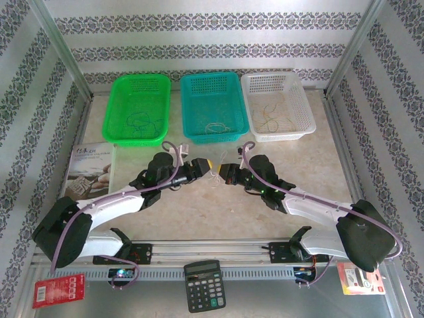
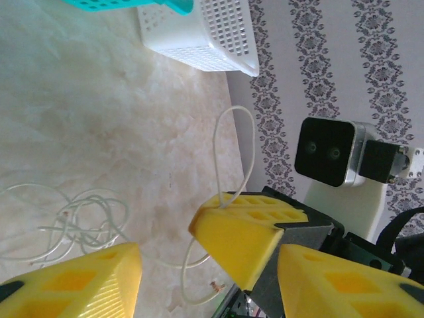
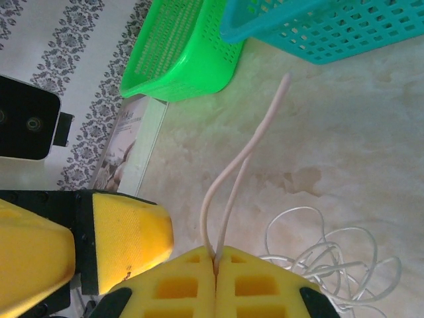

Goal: Untangle the cables

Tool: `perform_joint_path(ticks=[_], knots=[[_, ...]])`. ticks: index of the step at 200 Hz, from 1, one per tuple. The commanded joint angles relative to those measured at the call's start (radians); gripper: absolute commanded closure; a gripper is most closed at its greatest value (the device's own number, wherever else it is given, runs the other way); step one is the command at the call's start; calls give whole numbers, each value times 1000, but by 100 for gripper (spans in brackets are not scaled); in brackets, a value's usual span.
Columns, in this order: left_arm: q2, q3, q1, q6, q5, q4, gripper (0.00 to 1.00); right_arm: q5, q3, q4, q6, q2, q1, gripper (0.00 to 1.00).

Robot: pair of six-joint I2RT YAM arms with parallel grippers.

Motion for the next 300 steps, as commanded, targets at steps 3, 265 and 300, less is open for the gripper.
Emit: perform_joint_path(ticks=[3,265,300], knots=[[25,27,-28,-9,-15,88,46,-19,-19,42,5,-19,-9,100],[-38,180,-59,83,-84,-37,100,-30,-71,85,-59,-45,-17,100],[-76,325,-54,140,-92,-148,100,-16,-123,134,-89,-50,-16,95]])
